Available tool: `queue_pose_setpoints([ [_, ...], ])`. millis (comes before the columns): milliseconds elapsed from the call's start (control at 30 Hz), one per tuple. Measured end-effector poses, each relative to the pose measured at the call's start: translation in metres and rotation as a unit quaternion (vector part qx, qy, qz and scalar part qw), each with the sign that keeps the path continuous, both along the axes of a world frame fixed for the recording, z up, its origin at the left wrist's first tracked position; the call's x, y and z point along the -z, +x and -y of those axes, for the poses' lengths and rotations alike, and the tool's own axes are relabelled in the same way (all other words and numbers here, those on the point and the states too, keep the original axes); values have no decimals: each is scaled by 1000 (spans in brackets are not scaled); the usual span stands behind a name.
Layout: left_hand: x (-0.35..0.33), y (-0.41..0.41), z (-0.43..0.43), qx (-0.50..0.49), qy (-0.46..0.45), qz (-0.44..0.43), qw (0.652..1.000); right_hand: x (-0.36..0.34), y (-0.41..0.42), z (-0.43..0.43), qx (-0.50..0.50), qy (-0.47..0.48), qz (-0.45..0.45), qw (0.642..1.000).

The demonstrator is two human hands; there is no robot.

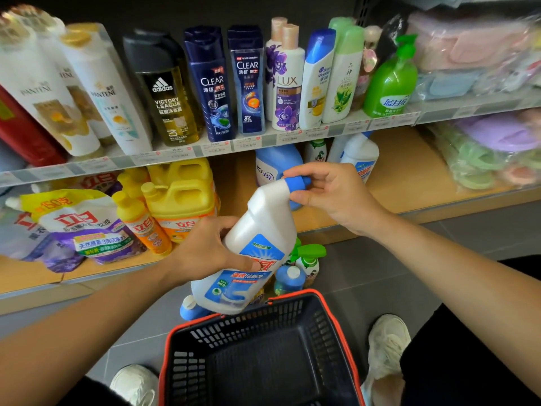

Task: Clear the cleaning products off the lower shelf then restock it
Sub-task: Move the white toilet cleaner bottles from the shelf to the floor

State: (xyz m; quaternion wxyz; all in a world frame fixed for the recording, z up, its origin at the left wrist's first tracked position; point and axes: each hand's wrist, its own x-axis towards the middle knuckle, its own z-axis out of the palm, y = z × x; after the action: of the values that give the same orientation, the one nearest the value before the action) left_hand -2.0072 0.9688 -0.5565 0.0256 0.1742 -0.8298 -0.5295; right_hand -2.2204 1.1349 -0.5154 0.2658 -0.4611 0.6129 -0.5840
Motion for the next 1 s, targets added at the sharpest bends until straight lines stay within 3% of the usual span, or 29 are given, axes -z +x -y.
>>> queue_pose_setpoints([
  [267,-7,-2,-8,-11,35,10,999,-3,-1,4,50,0,37,998],
  [433,-14,-5,-11,-32,68,-1,997,1,0,6,95,-34,145,984],
  [567,-18,-5,-11,-80,112,-23,990,-2,5,2,112,13,119,986],
  [667,-22,-5,-10,-108,162,-48,980,5,15,0,55,121,113,985],
  [767,-26,-5,-10,-116,213,-68,968,12,25,-3,-71,190,162,966],
  [867,-26,-4,-11,-114,261,-80,955,24,42,-6,-113,179,181,960],
  [1000,-21,1,-14,-109,295,-100,944,43,66,-11,-86,156,177,968],
])
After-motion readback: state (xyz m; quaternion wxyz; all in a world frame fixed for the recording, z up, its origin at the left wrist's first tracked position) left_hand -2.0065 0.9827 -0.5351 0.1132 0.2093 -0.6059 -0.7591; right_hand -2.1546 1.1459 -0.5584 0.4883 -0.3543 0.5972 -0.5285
